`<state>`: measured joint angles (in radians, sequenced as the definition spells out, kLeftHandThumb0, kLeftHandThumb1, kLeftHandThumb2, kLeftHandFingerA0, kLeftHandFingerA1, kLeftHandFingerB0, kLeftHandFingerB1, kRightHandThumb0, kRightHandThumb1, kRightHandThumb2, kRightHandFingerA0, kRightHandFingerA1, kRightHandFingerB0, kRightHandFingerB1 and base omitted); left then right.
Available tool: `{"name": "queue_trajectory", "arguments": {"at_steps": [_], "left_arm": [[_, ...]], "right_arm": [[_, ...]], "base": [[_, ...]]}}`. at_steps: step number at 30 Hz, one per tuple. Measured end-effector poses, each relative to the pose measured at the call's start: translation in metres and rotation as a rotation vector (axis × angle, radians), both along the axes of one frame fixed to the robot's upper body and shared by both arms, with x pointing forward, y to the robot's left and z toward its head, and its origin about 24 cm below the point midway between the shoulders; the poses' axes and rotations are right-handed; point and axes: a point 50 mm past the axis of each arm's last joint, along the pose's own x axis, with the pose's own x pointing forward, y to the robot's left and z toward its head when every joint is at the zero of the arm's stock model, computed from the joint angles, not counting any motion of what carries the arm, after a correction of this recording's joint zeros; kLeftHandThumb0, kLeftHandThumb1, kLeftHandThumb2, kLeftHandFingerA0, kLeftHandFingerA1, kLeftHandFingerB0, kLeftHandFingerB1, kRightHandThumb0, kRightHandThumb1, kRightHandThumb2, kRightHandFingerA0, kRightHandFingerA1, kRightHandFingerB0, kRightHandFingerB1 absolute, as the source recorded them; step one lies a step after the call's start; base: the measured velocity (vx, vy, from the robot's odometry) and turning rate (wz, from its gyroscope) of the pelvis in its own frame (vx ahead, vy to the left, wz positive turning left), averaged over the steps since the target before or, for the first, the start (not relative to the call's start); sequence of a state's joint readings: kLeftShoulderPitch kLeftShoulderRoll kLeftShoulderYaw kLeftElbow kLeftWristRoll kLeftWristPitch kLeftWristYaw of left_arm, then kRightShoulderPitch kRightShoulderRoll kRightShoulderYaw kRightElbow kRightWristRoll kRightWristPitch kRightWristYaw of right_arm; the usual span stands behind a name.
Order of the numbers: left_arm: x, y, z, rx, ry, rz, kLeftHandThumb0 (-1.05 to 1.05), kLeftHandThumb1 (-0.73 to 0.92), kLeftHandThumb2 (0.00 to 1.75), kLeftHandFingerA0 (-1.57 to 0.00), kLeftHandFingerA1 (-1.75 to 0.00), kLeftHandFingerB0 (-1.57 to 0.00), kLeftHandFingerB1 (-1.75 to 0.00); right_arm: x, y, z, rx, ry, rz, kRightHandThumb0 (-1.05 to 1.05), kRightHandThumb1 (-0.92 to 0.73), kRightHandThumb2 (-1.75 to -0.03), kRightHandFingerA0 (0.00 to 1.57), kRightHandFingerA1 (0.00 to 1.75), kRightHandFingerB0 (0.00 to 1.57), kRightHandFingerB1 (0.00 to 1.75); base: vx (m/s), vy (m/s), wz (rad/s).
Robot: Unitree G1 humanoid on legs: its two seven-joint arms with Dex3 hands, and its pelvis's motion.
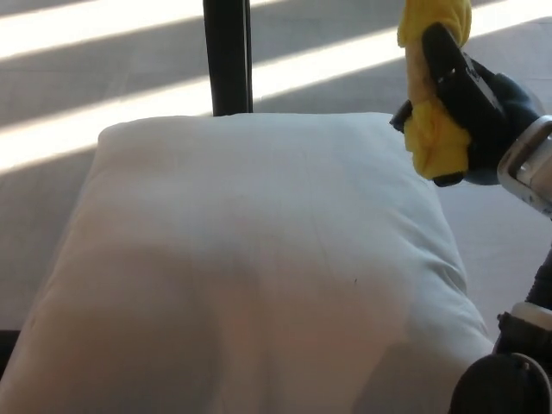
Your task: A hammer is kept on the right hand side and a pillow is kept on the left hand side on the desk infront of the robot and the robot uses its right hand to pick up the hammer and makes a downward swinging motion to hit the pillow
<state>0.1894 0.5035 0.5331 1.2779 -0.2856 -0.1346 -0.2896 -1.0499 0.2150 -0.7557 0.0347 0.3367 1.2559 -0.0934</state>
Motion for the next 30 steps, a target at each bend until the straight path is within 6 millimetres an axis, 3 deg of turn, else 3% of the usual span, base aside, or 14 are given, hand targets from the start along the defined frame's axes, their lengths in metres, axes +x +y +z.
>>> {"name": "queue_trajectory", "arguments": {"at_steps": [1, 7, 11, 16, 18, 21, 30], "left_arm": [[0.001, 0.0, 0.0, 0.0, -0.002, -0.001, -0.64, 0.74, 0.63, -0.64, -0.55, -0.47, -0.45], [0.005, 0.001, 0.001, 0.005, -0.014, -0.004, -0.64, 0.76, 0.63, -0.67, -0.54, -0.5, -0.45], [0.008, 0.003, 0.003, 0.011, -0.021, -0.007, -0.66, 0.73, 0.62, -0.69, -0.55, -0.5, -0.46], [0.012, 0.006, 0.006, 0.02, -0.032, -0.009, -0.64, 0.74, 0.62, -0.66, -0.55, -0.49, -0.46], [0.014, 0.007, 0.007, 0.023, -0.041, -0.006, -0.63, 0.73, 0.62, -0.66, -0.56, -0.53, -0.47], [0.018, 0.01, 0.011, 0.035, -0.06, -0.001, -0.65, 0.73, 0.62, -0.68, -0.56, -0.52, -0.46], [0.022, 0.017, 0.018, 0.055, -0.076, 0.001, -0.64, 0.71, 0.62, -0.61, -0.55, -0.47, -0.46]], "right_arm": [[-0.001, 0.0, 0.0, -0.003, 0.007, 0.007, -0.34, -0.81, -0.97, 0.99, 1.75, 0.64, 1.75], [-0.008, 0.001, -0.01, -0.028, 0.073, 0.044, -0.33, -0.82, -1.0, 0.98, 1.75, 0.63, 1.75], [-0.016, -0.001, -0.027, -0.07, 0.138, 0.059, -0.32, -0.83, -1.0, 0.97, 1.75, 0.61, 1.75], [-0.035, -0.006, -0.078, -0.227, 0.322, 0.098, -0.35, -0.9, -0.87, 0.98, 1.75, 0.64, 1.75], [-0.044, -0.008, -0.096, -0.294, 0.384, 0.118, -0.34, -0.86, -0.92, 1.02, 1.75, 0.62, 1.75], [-0.052, -0.013, -0.112, -0.382, 0.429, 0.145, -0.42, -0.92, -0.77, 1.02, 1.75, 0.61, 1.75], [-0.063, -0.021, -0.151, -0.446, 0.512, 0.173, -0.4, -0.92, -0.8, 1.08, 1.75, 0.75, 1.75]], "base": [[0.0, 0.0, 0.0], [0.0, 0.0, 0.0], [0.0, 0.0, 0.0], [0.0, 0.0, 0.0], [0.0, 0.0, 0.0], [0.0, 0.0, 0.0], [0.0, 0.0, 0.0]]}}
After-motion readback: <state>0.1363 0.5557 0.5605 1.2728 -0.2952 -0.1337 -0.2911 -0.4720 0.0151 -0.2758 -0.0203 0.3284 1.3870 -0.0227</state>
